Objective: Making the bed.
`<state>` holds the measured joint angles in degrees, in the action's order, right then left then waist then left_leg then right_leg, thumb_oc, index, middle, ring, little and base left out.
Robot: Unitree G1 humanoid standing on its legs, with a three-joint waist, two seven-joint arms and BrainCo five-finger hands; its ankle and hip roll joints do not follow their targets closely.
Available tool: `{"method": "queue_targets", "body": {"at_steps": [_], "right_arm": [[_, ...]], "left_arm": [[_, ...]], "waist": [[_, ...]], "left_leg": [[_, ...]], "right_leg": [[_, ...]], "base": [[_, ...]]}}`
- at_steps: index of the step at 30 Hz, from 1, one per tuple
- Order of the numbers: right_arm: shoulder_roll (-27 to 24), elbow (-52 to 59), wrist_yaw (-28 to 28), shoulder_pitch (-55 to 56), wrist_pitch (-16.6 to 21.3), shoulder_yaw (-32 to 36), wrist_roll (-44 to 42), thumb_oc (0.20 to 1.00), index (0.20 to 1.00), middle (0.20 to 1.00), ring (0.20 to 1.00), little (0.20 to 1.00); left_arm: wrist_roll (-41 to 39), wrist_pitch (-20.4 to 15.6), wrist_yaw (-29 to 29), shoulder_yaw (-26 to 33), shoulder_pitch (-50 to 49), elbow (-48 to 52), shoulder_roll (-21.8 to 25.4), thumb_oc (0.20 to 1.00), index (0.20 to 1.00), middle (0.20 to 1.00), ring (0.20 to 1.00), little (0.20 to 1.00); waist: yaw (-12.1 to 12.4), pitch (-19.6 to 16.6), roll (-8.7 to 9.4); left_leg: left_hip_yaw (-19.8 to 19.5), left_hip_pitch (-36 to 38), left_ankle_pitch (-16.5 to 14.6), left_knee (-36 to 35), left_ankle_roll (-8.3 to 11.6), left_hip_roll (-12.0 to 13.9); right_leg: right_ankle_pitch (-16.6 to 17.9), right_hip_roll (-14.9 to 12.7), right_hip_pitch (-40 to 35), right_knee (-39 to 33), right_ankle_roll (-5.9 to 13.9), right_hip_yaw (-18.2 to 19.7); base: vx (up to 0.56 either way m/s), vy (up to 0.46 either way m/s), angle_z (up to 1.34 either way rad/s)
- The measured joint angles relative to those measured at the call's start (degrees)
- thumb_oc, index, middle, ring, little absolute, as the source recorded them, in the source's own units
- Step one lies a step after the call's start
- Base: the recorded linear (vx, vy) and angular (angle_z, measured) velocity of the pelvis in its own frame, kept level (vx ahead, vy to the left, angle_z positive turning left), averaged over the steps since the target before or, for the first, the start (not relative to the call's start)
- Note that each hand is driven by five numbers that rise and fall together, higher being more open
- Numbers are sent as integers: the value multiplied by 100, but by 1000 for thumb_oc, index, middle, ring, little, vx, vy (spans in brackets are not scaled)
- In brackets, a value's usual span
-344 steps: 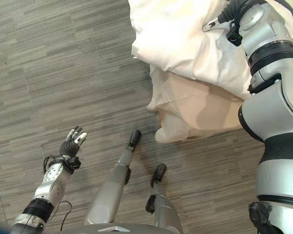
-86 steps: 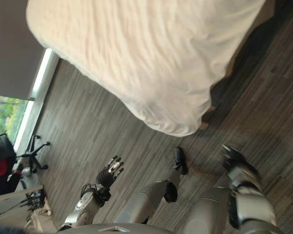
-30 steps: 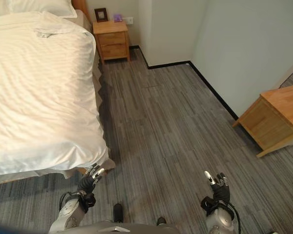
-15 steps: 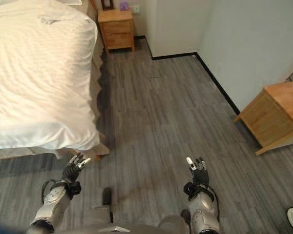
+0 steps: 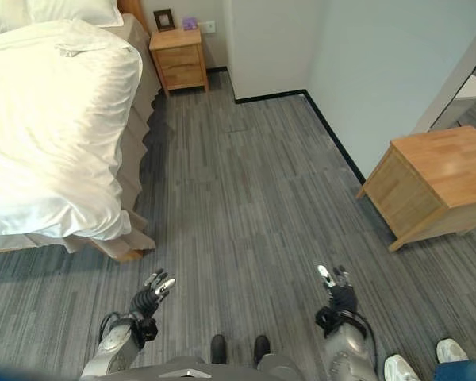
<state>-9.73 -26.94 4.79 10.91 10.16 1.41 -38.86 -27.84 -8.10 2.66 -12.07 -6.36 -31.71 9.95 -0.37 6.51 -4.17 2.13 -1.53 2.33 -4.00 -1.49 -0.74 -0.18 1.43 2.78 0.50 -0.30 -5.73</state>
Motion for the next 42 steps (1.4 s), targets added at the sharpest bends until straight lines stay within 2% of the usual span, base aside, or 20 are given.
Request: {"method": "queue_targets", "body": {"at_steps": [1,2,5,7,10,12,16,22,26,28,29,30,32,33,36,37,38,39,40,42], "right_arm": [[42,12,-13,16,-5,-62,4,1000,1000,1000,1000,1000],[10,160,0,-131,-11,-144,7,1000,1000,1000,1000,1000],[52,122,258,-370,-24,22,-103,1000,1000,1000,1000,1000],[21,331,270,-359,16,230,-263,1000,1000,1000,1000,1000],[-417,335,270,-166,-36,277,168,1000,1000,1000,1000,1000],[-597,335,286,93,-146,271,762,1000,1000,1000,1000,1000],[-463,303,280,160,-247,268,987,1000,1000,1000,1000,1000],[-278,307,242,-130,-246,192,964,1000,1000,1000,1000,1000],[-339,332,225,-330,-243,-142,969,1000,1000,1000,1000,1000],[-255,350,212,-297,-243,-197,952,1000,1000,1000,1000,1000],[-241,380,200,-271,-243,-196,949,1000,1000,1000,1000,1000],[-243,434,182,-204,-243,-196,948,1000,1000,1000,1000,1000],[-247,509,175,-124,-242,-181,946,1000,1000,1000,1000,1000],[-255,589,166,-40,-241,-120,946,1000,1000,1000,1000,1000],[-239,557,212,123,-235,-59,939,1000,1000,1000,1000,1000],[-220,606,209,181,-228,-30,924,1000,1000,1000,1000,1000],[-200,611,211,319,-227,49,912,1000,1000,1000,1000,1000],[-202,529,227,356,-246,68,907,1000,1000,1000,1000,1000],[-196,567,211,392,-234,99,912,1000,1000,1000,1000,1000],[-222,588,210,465,-265,106,915,1000,1000,1000,1000,1000]], "left_arm": [[1,1,-15,2,40,3,6,1000,1000,1000,1000,1000],[2,2,-119,27,160,-21,125,1000,1000,1000,1000,1000],[410,66,-396,529,155,35,133,1000,1000,1000,1000,1000],[409,86,-471,784,123,219,171,1000,1000,1000,1000,1000],[397,121,-412,719,107,226,183,1000,1000,1000,1000,1000],[379,125,-357,672,95,225,163,1000,1000,1000,1000,1000],[314,125,-351,679,21,212,153,1000,1000,1000,1000,1000],[395,169,-357,656,-55,126,178,1000,1000,1000,1000,1000],[445,194,-370,669,-63,128,278,1000,1000,1000,1000,1000],[453,204,-377,664,-93,181,332,1000,1000,1000,1000,1000],[457,214,-383,640,-113,181,370,1000,1000,1000,1000,1000],[468,222,-400,598,-106,182,417,1000,1000,1000,1000,1000],[582,221,-409,565,9,180,511,1000,1000,1000,1000,1000],[631,225,-421,524,92,245,544,1000,1000,1000,1000,1000],[664,210,-421,435,412,129,514,1000,1000,1000,1000,1000],[662,211,-427,433,490,133,499,1000,1000,1000,1000,1000],[662,210,-431,366,605,137,471,1000,1000,1000,1000,1000],[663,172,-414,315,634,186,447,1000,1000,1000,1000,1000],[662,178,-424,257,639,184,382,1000,1000,1000,1000,1000],[664,185,-429,67,740,224,372,1000,1000,1000,1000,1000]], "waist": [[-14,1,30],[-96,79,187],[90,51,217],[76,33,237],[70,-2,240],[47,-62,360],[37,-188,522],[49,-238,486],[43,-165,429],[52,-40,441],[20,9,424],[-49,30,410],[-218,120,387],[-306,139,431],[-612,275,552],[-683,266,579],[-748,266,571],[-755,263,610],[-844,196,650],[-939,177,575]], "left_leg": [[11,28,-2,-3,2,-8],[66,174,16,-48,30,-8],[331,181,-77,-19,119,102],[291,208,-117,6,120,114],[171,280,-125,25,119,125],[159,272,-158,51,151,154],[182,284,-168,54,151,158],[293,376,-243,86,25,-5],[405,385,-293,92,-225,-165],[504,563,-382,102,-395,-264],[507,591,-413,114,-443,-264],[501,584,-439,127,-472,-256],[498,573,-467,129,-475,-263],[440,447,-516,219,-451,-236],[311,450,-643,291,-288,-278],[223,402,-738,384,-257,-274],[99,383,-838,504,-249,-266],[110,577,-866,410,-268,-250],[71,568,-1059,455,-119,-217],[-108,734,-1320,589,-9,-37]], "right_leg": [[-32,-13,16,73,-7,5],[-643,-59,400,1083,-32,59],[-609,-76,379,1061,-24,-64],[-601,-75,321,1021,-48,-124],[-547,-75,101,921,-128,-296],[-529,-85,-16,799,-154,-455],[-527,-87,-54,749,-156,-465],[-684,-289,-8,973,83,-397],[-946,-618,642,2346,391,-307],[-623,-818,1390,3887,548,-154],[-707,-857,1626,4192,629,-147],[-747,-864,1808,4151,670,-126],[-693,-895,2112,3415,737,-24],[-594,-948,2107,2239,861,-59],[-248,-996,2014,811,1005,180],[-134,-1039,1938,363,1113,179],[-95,-1058,1755,-115,1125,144],[68,-1037,1667,-221,1036,76],[165,-1073,1609,-224,1067,9],[246,-1029,1340,3,960,-164]], "base": [[0,0,0],[0,0,0],[-46,-52,-35],[-53,-42,5],[-65,-11,28],[3,26,33],[18,87,6],[41,185,-2],[85,194,-8],[303,168,-14],[256,81,-23],[435,-1,2],[467,-42,8],[276,-47,17],[455,-108,25],[393,-120,38],[586,-194,28],[747,-256,20],[578,-212,22],[663,-341,42]]}}
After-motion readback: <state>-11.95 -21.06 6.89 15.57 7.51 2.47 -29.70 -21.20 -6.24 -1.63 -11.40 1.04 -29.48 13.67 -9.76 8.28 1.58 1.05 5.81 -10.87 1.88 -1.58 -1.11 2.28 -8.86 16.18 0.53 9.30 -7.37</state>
